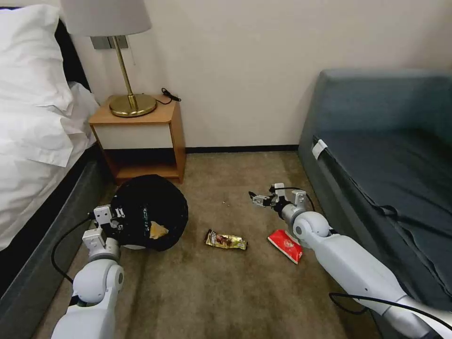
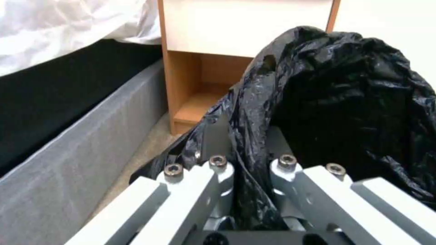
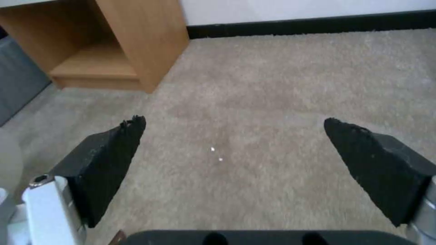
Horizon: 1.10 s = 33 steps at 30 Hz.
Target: Pick up the trash bin, then pick up the garbage on the floor and place it into the trash bin.
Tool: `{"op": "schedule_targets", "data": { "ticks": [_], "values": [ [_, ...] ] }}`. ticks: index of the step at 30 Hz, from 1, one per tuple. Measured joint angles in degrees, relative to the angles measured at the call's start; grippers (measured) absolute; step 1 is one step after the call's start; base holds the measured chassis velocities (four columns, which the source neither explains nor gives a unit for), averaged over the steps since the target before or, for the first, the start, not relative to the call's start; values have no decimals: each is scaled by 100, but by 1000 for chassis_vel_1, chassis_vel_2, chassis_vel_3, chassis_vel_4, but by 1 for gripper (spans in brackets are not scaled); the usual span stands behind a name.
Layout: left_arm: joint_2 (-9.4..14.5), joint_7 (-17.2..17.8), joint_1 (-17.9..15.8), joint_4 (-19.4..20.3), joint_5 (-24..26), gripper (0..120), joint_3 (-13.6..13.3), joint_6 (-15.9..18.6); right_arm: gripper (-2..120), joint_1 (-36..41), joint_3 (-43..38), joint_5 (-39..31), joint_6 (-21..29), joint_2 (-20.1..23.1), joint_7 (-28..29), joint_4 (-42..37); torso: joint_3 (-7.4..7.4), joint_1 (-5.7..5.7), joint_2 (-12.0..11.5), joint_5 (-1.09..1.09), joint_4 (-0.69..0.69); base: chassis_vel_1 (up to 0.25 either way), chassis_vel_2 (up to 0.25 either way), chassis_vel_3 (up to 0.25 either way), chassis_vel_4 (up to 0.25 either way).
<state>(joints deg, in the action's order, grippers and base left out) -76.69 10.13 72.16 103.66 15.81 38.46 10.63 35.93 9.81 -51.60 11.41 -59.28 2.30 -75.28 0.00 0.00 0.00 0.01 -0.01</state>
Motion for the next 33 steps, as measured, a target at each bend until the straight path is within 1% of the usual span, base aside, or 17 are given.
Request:
{"op": "schedule_targets", "data": {
  "ticks": [1, 5, 9, 12, 14, 17, 19, 20, 22, 23, 26, 27, 29, 33],
  "values": [
    [0, 0, 0, -18, 3, 4, 2, -1, 100, -23, 15, 7, -2, -4, -15, 34, 0, 0, 0, -3, 1, -107, 107, 97, -118],
    [8, 2, -6, -55, 8, 4, 13, -5, 100, -65, 54, 40, -16, -32, -47, 118, 0, 0, 0, -2, 1, -104, 109, 93, -103],
    [0, -3, -46, -124, 13, 4, 10, -11, 100, -109, 161, 221, -17, -84, -59, 229, 0, 0, 0, -1, 1, -112, 101, 97, -102],
    [-25, -14, -49, -158, 13, 4, 7, -22, 100, -146, 264, 236, 96, -49, -55, 261, 1, 1, 0, -2, 1, -90, 46, 60, -73],
    [-54, -36, -37, -179, 11, 4, 7, -36, 100, -200, 432, 246, 252, 48, -28, 290, 0, 0, 0, -1, 0, 0, 0, 0, 0],
    [-62, -41, -31, -187, 10, 4, 13, -39, 100, -214, 512, 248, 318, 96, -4, 291, 0, 0, 0, -1, 0, 0, 0, 0, 0],
    [-48, -58, -5, -218, 7, 4, 42, -52, 100, -231, 789, 240, 628, 286, 137, 190, 0, 0, 0, -1, 0, 0, 0, 0, 0],
    [-48, -58, -5, -218, 7, 4, 42, -52, 100, -231, 789, 240, 628, 286, 137, 190, 0, 0, 0, -1, 0, 0, 0, 0, 0],
    [19, -67, 10, -220, 19, 4, 63, -55, 100, -198, 937, 158, 909, 425, 272, -5, 0, 0, 0, -2, 1, 0, 0, 0, 0],
    [19, -67, 10, -220, 19, 4, 63, -55, 100, -198, 937, 158, 909, 425, 272, -5, 0, 0, 0, -2, 1, 0, 0, 0, 0],
    [129, -67, 10, -220, 87, 4, 107, -55, 100, -102, 1094, -3, 1340, 655, 329, -326, 0, 0, 0, -2, 1, 0, 0, 0, 0],
    [129, -67, 10, -220, 87, 4, 107, -55, 100, -102, 1094, -3, 1340, 655, 329, -326, 0, 0, 0, -2, 1, 0, 0, 0, 0],
    [221, -70, -12, -222, 140, 4, 125, -52, 100, -32, 1179, -51, 1577, 783, 322, -456, 0, 0, 0, -1, 0, 0, 0, 0, 0],
    [252, -70, -33, -231, 154, 4, 135, -44, 100, 11, 1185, -63, 1697, 841, 299, -502, 0, 0, 0, -1, 0, 0, 0, 0, 0]
  ]
}}
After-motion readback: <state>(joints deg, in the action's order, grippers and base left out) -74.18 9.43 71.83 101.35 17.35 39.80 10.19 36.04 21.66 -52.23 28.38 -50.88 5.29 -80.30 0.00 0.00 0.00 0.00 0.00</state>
